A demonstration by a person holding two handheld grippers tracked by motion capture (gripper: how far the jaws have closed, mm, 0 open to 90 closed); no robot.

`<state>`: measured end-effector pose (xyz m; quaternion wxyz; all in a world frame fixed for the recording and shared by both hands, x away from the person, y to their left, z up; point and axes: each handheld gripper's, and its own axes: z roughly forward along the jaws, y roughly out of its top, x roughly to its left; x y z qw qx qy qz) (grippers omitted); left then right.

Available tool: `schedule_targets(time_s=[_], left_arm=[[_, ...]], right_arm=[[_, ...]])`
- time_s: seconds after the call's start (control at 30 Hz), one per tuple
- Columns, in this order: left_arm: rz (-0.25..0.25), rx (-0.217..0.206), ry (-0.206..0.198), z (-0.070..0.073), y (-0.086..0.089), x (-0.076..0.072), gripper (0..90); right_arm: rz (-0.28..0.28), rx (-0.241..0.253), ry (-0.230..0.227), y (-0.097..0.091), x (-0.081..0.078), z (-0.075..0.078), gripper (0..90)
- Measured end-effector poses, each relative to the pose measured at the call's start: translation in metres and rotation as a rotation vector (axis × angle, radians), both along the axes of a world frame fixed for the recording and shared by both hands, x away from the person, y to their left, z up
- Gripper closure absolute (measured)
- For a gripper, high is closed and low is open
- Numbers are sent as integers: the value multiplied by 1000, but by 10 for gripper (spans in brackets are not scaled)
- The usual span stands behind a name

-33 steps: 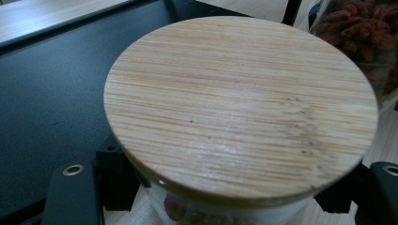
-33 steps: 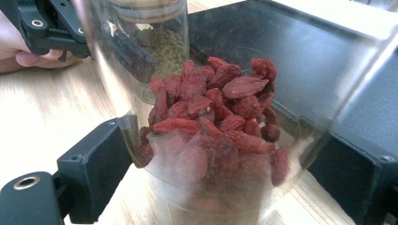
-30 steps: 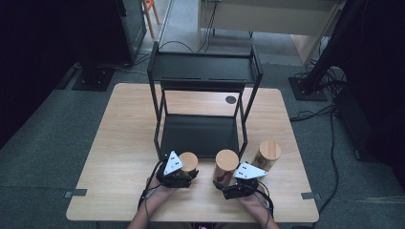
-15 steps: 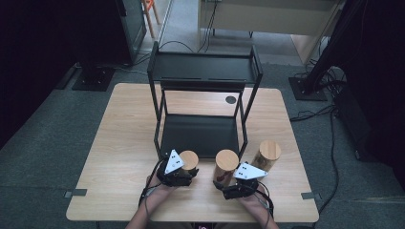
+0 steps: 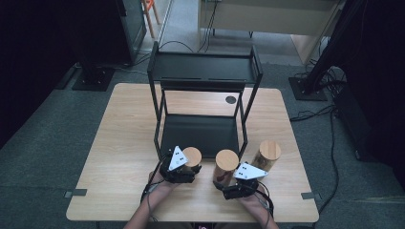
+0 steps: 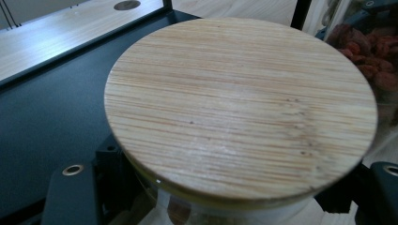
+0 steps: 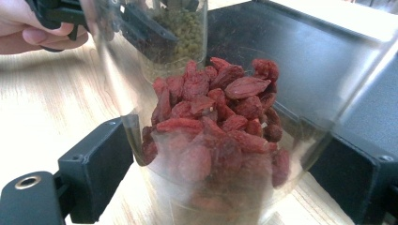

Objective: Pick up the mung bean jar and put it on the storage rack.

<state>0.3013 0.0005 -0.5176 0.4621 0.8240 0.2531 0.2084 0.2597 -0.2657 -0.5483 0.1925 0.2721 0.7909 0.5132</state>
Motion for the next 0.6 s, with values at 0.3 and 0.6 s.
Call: schedule_targets(time_s=[0.3,0.6], left_arm=[[-6,-23,11,4,-1,7,255],[-2,-41,35,8,0,13,255]], right_arm=[[9,-6,0,1,0,0,101],[8,-9,2,1,0,0,101]])
